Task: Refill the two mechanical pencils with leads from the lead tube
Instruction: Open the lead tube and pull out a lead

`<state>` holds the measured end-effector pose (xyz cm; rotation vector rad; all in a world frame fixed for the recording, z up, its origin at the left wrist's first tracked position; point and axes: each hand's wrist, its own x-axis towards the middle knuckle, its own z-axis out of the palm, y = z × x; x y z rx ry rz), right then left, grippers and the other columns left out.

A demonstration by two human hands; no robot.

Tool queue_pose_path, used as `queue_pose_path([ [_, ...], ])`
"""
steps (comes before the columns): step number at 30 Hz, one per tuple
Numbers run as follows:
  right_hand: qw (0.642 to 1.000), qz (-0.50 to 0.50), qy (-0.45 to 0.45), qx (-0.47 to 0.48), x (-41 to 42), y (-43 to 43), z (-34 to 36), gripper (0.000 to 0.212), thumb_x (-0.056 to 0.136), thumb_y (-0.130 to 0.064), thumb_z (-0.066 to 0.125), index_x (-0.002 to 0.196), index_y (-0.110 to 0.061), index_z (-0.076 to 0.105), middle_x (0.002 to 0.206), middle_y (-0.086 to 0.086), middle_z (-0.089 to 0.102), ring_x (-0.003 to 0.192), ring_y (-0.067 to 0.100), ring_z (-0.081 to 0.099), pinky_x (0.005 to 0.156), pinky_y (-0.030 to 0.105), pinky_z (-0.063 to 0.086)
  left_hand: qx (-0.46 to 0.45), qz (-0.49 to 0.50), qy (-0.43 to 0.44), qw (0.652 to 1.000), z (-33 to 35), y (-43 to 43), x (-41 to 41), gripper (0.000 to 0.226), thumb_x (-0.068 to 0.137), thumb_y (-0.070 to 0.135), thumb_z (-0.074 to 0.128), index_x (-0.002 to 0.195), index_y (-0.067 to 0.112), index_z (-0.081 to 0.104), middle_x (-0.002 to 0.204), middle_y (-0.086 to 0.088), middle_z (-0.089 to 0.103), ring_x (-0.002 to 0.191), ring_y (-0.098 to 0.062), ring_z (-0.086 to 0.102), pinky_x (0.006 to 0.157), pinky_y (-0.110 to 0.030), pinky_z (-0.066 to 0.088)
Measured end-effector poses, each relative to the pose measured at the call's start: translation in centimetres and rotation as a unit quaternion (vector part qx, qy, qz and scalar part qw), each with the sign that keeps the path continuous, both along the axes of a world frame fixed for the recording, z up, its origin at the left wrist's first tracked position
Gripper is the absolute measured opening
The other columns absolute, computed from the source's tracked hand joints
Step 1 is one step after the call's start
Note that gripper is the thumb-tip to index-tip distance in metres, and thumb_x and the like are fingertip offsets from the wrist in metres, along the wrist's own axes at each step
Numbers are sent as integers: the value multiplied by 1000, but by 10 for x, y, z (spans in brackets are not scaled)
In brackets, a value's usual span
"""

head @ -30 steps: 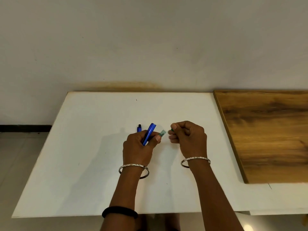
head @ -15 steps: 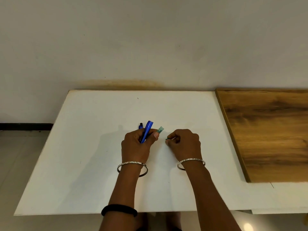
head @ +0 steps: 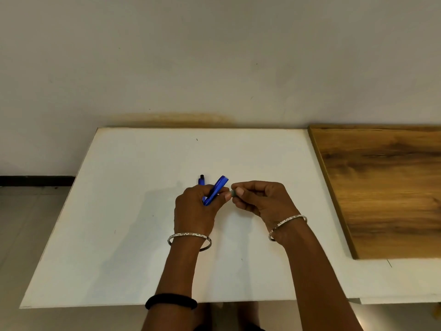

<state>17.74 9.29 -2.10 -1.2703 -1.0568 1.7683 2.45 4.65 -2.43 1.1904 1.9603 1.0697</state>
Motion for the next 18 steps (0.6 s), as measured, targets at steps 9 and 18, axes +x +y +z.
queue_pose_path([
  [9,993,-7,80,-89,1,-1,-1,19,86,5,62,103,7,70,92,21,74,80,24,73,73,25,60,62,35,-28,997,7,1,0,26,70,37,78,92,25,74,82,13,71,77,-1,66,70,-10,47],
  [18,991,-23,84,-105,5,1,-2,16,81,8,67,97,7,72,86,19,75,75,24,73,70,25,60,50,44,-1,998,7,1,-1,20,71,37,78,84,22,76,75,8,71,65,-4,61,65,-13,43],
])
